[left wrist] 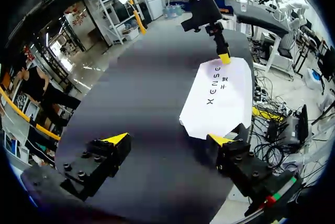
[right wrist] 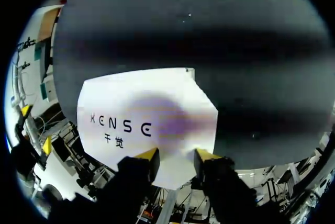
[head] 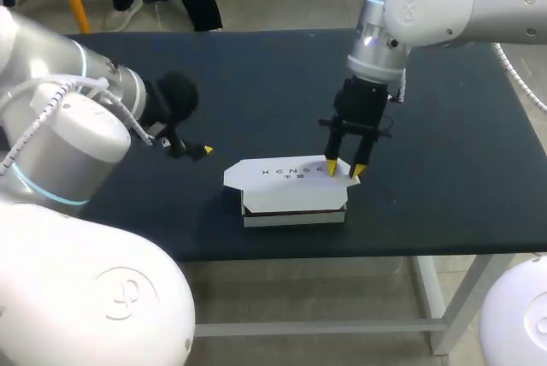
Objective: Assemble the packaging by folding the flat box into shape, placing the metal phone stand inside, and closing the box properly
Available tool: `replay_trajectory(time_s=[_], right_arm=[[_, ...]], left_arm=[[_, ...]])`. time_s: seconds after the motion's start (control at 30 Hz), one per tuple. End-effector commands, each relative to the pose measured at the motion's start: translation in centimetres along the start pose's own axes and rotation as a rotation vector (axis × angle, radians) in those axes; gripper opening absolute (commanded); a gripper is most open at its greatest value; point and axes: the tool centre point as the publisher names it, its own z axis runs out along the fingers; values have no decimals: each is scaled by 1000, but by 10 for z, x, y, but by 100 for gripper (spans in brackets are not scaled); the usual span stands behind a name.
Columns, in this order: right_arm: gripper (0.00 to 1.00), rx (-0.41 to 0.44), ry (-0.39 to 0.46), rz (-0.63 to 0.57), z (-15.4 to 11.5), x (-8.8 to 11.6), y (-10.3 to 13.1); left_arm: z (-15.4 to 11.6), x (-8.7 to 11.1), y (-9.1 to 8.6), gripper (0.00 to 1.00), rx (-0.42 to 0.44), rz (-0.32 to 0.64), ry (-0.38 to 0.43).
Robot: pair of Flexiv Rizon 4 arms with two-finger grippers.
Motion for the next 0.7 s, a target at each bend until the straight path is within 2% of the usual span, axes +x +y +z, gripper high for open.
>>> replay_trajectory(time_s=[0.03,0.13,0.17,0.23,0.27,0.3,0.33,0.37,0.7], right_arm=[[47,0,2,1,1,2,-1],[48,-2,3,3,1,1,-2],[48,-3,4,4,1,1,-2],[48,-4,9,3,1,1,-3],[48,-5,10,2,1,1,-3],[48,-6,11,1,1,2,-3],[48,-6,11,1,1,2,-3],[48,-7,11,1,1,2,-3],[48,-21,25,5,1,-1,-7]], left_arm=[[2,-6,-15,100,-344,-289,203],[12,-16,-23,100,-492,-586,263],[14,-18,-23,100,-529,-684,317],[15,-18,-19,100,-560,-805,352],[16,-18,-18,100,-558,-823,380],[15,-16,-16,100,-561,-883,355],[16,-14,-14,100,-566,-976,294],[17,-13,-13,100,-572,-1048,195],[17,-13,-13,100,-572,-1048,195]])
